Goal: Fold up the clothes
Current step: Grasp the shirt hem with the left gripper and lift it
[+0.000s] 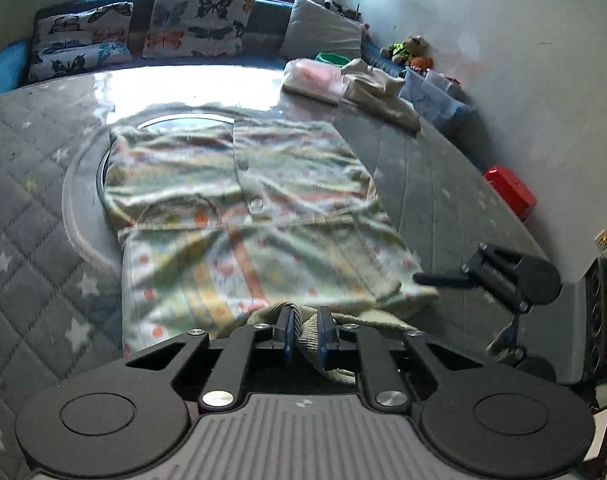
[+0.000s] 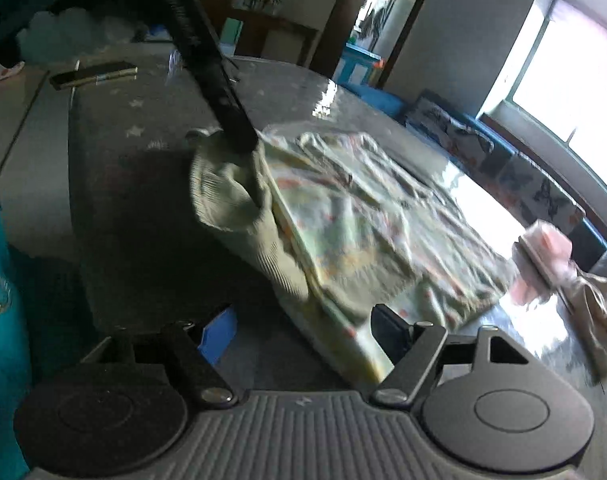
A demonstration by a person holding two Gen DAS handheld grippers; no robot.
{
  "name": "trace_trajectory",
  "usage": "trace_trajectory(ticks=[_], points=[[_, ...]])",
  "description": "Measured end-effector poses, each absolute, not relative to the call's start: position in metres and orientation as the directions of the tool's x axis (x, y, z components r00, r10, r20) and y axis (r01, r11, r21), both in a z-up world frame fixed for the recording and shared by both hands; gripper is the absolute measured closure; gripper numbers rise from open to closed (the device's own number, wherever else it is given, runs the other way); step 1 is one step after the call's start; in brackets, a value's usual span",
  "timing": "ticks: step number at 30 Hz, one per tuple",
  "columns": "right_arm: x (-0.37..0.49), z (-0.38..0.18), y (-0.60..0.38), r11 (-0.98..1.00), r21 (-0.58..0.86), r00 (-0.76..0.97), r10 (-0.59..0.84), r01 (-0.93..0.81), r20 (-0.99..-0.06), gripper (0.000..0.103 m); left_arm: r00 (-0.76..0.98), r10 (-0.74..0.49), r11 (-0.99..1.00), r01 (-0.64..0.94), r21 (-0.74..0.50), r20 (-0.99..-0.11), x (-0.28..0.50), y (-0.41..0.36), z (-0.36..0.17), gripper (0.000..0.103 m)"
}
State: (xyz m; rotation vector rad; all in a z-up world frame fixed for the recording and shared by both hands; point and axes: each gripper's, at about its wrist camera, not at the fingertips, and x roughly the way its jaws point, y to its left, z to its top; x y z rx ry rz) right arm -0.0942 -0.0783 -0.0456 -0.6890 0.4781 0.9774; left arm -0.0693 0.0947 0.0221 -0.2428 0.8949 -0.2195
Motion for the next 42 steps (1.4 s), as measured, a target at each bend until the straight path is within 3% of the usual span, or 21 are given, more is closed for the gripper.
trace_trajectory(ticks=[3, 6, 7, 10, 16, 23, 30, 32, 33, 37, 42], points=[[-0.085, -0.043, -0.067, 0.383, -0.275, 0.465, 0.611, -0.882, -0.64, 0.04, 0.607, -0.295, 0.948, 0.092, -0.304, -0.738, -0.061, 0.099, 0.023, 0.09], [-0.068, -0.041, -0.054, 0.398, -0.187, 0.414, 0.622, -0.898, -0.665, 0.063, 0.607, -0.302, 0.946, 0.096, -0.31, -0.735, -0.053, 0.102, 0.023, 0.09], [-0.06, -0.039, -0.052, 0.41, -0.144, 0.392, 0.627, -0.901, -0.673, 0.075, 0.608, -0.305, 0.945, 0.101, -0.31, -0.733, -0.052, 0.104, 0.023, 0.088], [-0.031, -0.027, -0.054, 0.465, 0.033, 0.318, 0.654, -0.885, -0.686, 0.087, 0.627, -0.301, 0.948, 0.117, -0.296, -0.719, -0.062, 0.111, 0.025, 0.081], [0.0, -0.006, -0.059, 0.501, 0.195, 0.256, 0.693, -0.843, -0.674, 0.088, 0.69, -0.257, 0.966, 0.162, -0.201, -0.677, -0.091, 0.122, 0.03, 0.049], [0.015, 0.005, -0.056, 0.526, 0.211, 0.269, 0.691, -0.824, -0.671, 0.089, 0.72, -0.195, 0.976, 0.211, -0.057, -0.666, -0.102, 0.12, 0.02, 0.042], [0.015, 0.009, -0.056, 0.533, 0.199, 0.285, 0.689, -0.822, -0.666, 0.088, 0.741, -0.153, 0.961, 0.267, 0.077, -0.654, -0.102, 0.113, 0.007, 0.041], [0.013, 0.008, -0.056, 0.533, 0.193, 0.29, 0.688, -0.824, -0.665, 0.088, 0.748, -0.142, 0.953, 0.281, 0.116, -0.649, -0.102, 0.111, 0.003, 0.042], [0.011, 0.007, -0.056, 0.533, 0.187, 0.294, 0.688, -0.825, -0.664, 0.089, 0.751, -0.136, 0.948, 0.288, 0.135, -0.646, -0.102, 0.11, 0.001, 0.048], [-0.001, 0.003, -0.056, 0.529, 0.144, 0.321, 0.686, -0.836, -0.653, 0.09, 0.764, -0.114, 0.926, 0.314, 0.211, -0.635, -0.102, 0.106, -0.007, 0.091], [-0.024, -0.001, -0.065, 0.533, 0.103, 0.36, 0.69, -0.84, -0.628, 0.095, 0.781, -0.108, 0.905, 0.334, 0.265, -0.615, -0.106, 0.102, -0.01, 0.096]])
